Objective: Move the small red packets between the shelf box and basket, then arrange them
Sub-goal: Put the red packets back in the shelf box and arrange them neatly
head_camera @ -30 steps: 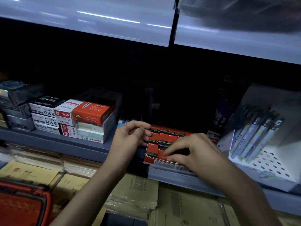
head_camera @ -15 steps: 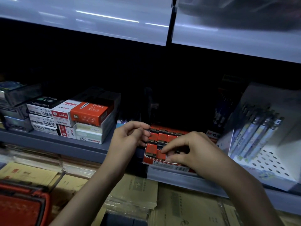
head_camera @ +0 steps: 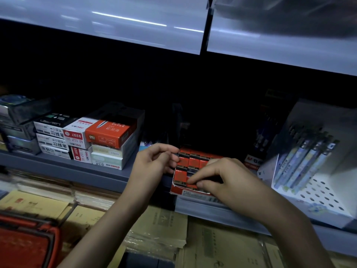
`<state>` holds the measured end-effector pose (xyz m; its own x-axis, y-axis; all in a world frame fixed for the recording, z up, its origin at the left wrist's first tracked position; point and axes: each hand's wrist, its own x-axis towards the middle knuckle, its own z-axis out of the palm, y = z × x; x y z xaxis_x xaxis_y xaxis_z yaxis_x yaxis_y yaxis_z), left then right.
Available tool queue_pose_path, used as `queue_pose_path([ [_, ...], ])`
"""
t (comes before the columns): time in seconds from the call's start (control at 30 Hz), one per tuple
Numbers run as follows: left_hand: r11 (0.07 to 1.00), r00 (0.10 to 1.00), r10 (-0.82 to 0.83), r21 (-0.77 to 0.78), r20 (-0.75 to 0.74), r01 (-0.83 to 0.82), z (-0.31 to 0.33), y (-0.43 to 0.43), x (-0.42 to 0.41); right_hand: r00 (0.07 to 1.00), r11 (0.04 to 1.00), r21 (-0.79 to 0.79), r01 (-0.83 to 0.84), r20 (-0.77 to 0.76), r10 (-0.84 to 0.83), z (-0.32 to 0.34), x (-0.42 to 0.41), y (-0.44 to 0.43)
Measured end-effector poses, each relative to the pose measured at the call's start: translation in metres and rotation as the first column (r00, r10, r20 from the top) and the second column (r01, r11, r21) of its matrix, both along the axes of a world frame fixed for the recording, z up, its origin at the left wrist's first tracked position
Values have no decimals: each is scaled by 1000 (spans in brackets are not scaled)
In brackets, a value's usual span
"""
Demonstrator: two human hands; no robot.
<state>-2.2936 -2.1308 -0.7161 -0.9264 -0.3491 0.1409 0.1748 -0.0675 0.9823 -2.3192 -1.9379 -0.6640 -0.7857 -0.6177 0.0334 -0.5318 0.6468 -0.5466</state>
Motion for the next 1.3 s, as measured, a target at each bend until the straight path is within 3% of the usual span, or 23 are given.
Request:
queue_pose_path([
  [0.2,1000,1000,-6,10,3,6,-1,0,0,980,983,2,186,-73,-186,27,-5,28],
  [0.3,1000,1000,-11,14,1,11,-1,0,-1,954,949,130,287,-132,-270,35,-5,41],
  [0.53,1000,1000,-7,-10,-18,7,-2,1,0,928,862,360,358,-31,-372,39,2,23],
  [0.67,1000,1000,3,-21,-16,-3,-1,2,0,888,748,488,449,-152,-434,41,6,4],
  [0.77,1000,1000,-1,-20,-12,1,-1,2,1,875,663,570,485,-299,-382,40,17,-13],
  [0.87,1000,1000,-2,-17,-5,2,-1,1,0,853,650,555,519,-378,-359,34,22,-22],
  [1.3,1000,1000,-13,21,-8,13,-2,-1,-2,797,683,410,604,-314,-516,32,24,-17],
])
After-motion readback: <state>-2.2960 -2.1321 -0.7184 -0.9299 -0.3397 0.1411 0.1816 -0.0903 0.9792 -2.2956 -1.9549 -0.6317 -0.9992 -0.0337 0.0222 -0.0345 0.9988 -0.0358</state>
